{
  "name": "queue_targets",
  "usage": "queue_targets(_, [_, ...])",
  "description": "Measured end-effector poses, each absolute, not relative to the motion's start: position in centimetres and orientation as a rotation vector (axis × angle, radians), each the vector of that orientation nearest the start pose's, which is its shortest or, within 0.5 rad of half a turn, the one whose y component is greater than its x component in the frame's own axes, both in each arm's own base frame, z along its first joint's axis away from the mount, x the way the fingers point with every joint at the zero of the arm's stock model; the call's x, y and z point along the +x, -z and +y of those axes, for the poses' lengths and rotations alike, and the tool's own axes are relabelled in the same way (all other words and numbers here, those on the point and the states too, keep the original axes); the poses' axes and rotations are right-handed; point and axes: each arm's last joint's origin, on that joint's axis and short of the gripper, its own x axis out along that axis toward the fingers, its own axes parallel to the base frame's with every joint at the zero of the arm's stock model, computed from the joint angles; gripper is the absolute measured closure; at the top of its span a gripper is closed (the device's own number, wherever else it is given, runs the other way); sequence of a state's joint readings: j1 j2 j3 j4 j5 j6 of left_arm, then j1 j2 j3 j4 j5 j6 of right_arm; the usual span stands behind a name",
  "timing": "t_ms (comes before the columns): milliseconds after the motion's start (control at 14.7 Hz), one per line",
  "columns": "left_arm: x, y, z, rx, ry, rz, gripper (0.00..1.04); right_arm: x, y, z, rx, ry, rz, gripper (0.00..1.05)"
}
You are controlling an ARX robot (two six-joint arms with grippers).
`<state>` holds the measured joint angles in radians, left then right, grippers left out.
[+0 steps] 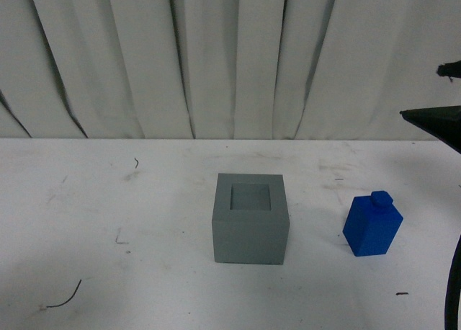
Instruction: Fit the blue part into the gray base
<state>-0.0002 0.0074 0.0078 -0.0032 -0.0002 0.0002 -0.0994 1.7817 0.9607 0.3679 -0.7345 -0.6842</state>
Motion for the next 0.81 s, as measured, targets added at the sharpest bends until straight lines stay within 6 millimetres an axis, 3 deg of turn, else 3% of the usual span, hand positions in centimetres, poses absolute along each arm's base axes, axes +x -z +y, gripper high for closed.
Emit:
queue_targets(136, [9.8, -16.5, 0.0, 0.0, 0.0, 0.003, 0.07, 37.4, -18.4, -1.5, -0.578, -0.92, 0.233, 0.06])
queue_targets(272, [9.8, -16.5, 0.0, 0.0, 0.0, 0.002, 0.07, 37.7, -17.7, -1.3, -0.631, -0.998, 0.275, 0.06])
queue_targets(407, [9.8, -16.5, 0.0, 0.0, 0.0, 0.003, 0.07, 38.2, -15.5, -0.5, -0.76, -1.186, 0.391, 0.06])
queue_targets(543, [9.8, -16.5, 0.0, 0.0, 0.0, 0.002, 0.07, 39.4, -14.5, 0.4, -0.891, -1.306, 0.407, 0.06])
queue_targets(815, [9.8, -16.5, 0.0, 0.0, 0.0, 0.003, 0.07, 41.4, -13.2, 1.6, -0.987, -1.386, 0.448, 0.06])
